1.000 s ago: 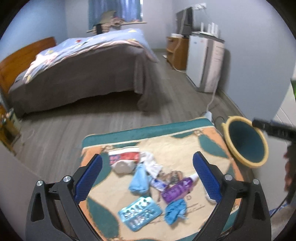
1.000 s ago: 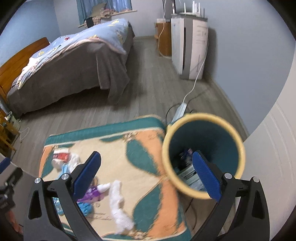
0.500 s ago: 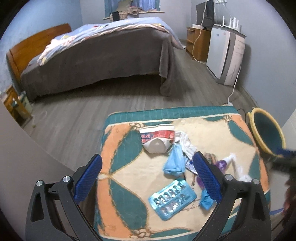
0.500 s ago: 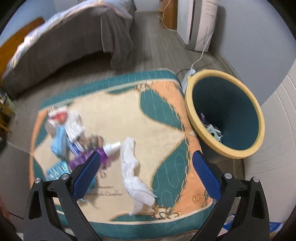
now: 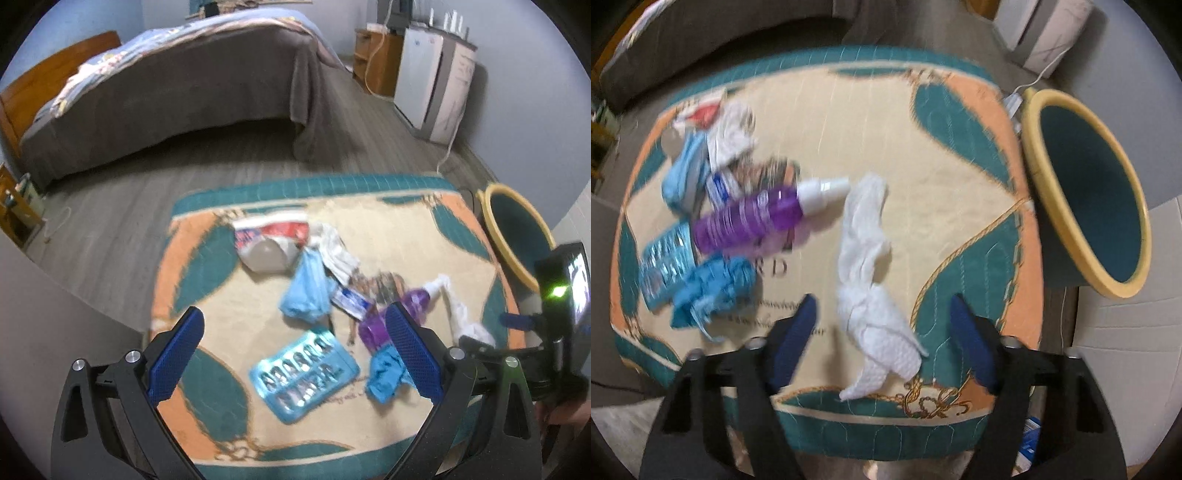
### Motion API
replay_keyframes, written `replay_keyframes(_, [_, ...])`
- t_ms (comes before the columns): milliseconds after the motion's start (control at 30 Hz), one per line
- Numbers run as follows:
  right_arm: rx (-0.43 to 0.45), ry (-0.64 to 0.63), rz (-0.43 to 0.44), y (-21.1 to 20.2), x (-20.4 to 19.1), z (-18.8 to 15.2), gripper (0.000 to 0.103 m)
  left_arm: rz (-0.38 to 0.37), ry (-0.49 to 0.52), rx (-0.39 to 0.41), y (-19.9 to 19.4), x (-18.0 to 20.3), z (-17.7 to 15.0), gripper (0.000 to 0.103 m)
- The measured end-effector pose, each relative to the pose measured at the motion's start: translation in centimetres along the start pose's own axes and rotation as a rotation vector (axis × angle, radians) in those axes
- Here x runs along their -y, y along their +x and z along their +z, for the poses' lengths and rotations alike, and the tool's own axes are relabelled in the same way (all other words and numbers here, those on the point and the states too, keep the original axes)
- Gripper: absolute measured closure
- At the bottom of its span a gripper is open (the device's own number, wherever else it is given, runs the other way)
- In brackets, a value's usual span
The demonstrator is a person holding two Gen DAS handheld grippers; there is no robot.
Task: Collect trash
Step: 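Grasp the white tissue with the right tool while the left tool grasps the blue glove, then carry the tissue and glove over the teal bin and open both tools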
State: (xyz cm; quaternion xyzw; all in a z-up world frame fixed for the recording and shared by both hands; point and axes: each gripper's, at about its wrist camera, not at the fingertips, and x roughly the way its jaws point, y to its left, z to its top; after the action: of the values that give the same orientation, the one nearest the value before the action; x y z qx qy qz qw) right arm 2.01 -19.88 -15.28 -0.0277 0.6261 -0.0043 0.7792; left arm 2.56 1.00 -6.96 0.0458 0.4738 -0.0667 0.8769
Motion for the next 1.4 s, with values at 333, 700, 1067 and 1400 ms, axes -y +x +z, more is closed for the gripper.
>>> replay_keyframes(333, [-0.018, 0.003, 0.046, 0.5, 0.5, -0.2, 0.073, -0.004, 0.087, -0.120, 4.6, 5.8, -4.4, 0.006])
replay_keyframes(700, [0.062, 0.166, 0.064, -0.8, 4.7, 1.1, 0.074, -0.110, 0.171, -0.228, 6.8, 8.1, -5.9, 0.038])
replay_keyframes(1067, [0.139, 0.167, 0.134, -3.4, 4.5, 2.7, 0.074, -0.133, 0.203, -0.110, 3.9, 9.1, -4.3, 0.067])
replay_keyframes(1400, [0.329, 0.161, 0.186, -10.1, 7.3, 5.4, 0.074, -0.124, 0.196, 0.134, -1.9, 8.4, 0.5, 0.067])
